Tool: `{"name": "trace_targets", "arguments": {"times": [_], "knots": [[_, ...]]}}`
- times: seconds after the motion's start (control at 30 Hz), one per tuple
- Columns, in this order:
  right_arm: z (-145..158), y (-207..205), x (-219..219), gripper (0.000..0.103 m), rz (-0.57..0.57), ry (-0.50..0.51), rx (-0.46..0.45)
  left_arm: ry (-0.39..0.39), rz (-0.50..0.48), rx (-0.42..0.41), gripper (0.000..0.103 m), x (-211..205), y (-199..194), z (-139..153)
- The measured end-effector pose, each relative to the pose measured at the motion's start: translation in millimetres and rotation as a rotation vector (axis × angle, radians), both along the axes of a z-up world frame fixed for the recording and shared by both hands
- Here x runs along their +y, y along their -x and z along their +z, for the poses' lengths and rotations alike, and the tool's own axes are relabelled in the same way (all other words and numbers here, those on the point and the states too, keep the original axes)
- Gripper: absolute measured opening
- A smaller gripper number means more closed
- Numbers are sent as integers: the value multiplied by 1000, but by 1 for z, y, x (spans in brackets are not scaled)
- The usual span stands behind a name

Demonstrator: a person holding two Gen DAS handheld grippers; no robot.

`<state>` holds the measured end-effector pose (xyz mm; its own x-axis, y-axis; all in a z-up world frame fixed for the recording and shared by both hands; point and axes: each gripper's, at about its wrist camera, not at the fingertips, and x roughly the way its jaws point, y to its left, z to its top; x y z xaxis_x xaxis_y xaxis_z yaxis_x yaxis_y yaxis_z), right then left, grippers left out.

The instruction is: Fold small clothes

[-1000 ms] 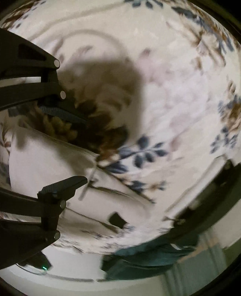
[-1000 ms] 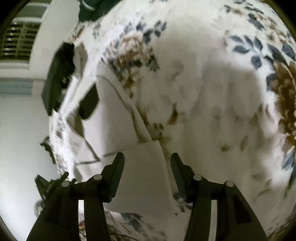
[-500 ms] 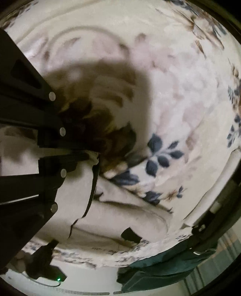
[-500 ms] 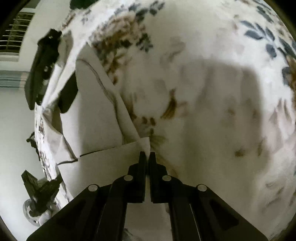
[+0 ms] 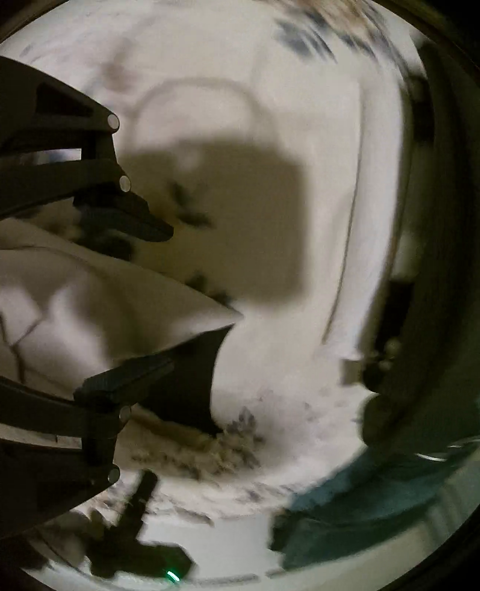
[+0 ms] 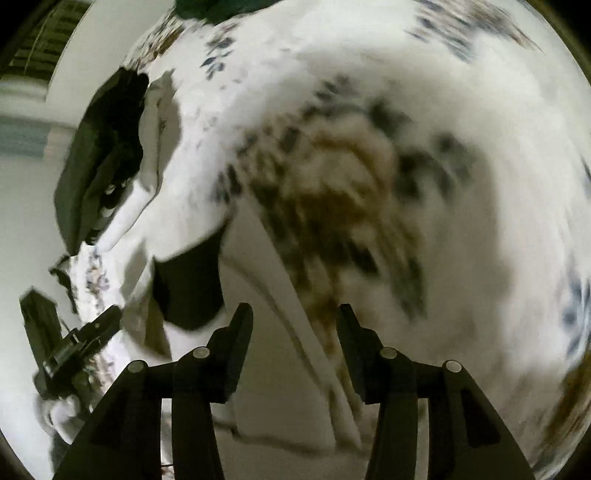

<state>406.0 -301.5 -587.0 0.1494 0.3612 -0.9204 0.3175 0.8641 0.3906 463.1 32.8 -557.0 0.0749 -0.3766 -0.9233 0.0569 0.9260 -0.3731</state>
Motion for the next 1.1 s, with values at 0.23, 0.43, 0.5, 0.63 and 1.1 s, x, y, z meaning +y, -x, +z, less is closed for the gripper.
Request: {"name": "trace_targets", "arguments": {"times": [0.23, 0.43, 0.5, 0.63, 1.1], "knots": [[-31, -68, 32, 49, 127, 118, 99, -124, -101, 53, 62, -33, -19, -26], [-42, -82, 43, 49, 128, 132, 123, -146, -114, 35, 60, -42, -17, -27], [-43, -86, 46, 49, 124, 127, 125, -166, -135, -11, 30, -46, -12, -23], [-31, -92, 55, 9, 127, 135, 69, -164, -149, -88, 5, -42, -4, -6], [97, 68, 80, 7, 94, 78, -181, -94, -60, -330, 4, 24, 132, 113]]}}
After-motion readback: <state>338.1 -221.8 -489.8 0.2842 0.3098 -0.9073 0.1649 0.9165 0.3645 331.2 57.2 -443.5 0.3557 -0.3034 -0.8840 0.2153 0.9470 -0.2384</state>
